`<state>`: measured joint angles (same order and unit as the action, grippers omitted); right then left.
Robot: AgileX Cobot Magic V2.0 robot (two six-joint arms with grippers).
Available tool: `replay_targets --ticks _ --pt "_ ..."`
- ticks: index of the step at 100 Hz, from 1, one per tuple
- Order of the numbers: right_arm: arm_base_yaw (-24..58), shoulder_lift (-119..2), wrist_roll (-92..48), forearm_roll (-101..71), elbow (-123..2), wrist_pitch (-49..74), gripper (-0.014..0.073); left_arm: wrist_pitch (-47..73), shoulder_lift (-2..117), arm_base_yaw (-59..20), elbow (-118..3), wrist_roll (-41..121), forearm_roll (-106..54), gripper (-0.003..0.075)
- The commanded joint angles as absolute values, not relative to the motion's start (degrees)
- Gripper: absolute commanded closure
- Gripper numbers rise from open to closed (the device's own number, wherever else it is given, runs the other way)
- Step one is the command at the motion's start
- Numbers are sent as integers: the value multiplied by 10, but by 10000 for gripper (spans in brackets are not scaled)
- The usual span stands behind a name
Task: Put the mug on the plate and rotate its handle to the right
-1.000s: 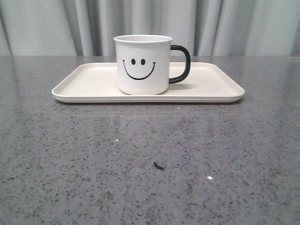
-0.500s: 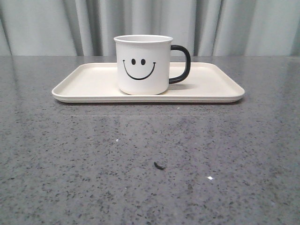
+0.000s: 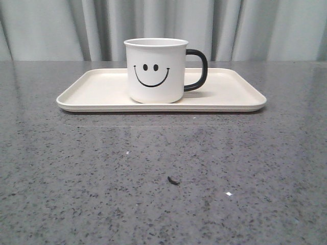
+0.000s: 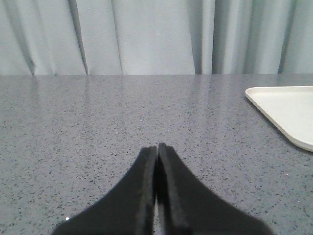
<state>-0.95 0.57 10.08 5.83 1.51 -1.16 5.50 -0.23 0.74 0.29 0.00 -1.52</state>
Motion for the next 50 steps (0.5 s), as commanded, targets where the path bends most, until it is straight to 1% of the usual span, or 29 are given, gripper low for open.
replay_targets --ticks 1,50 --pt "-13 17 102 65 15 -29 655 12 -21 9 5 -4 -22 739" --pt "-13 17 102 65 15 -30 655 12 -21 9 5 -4 -22 739"
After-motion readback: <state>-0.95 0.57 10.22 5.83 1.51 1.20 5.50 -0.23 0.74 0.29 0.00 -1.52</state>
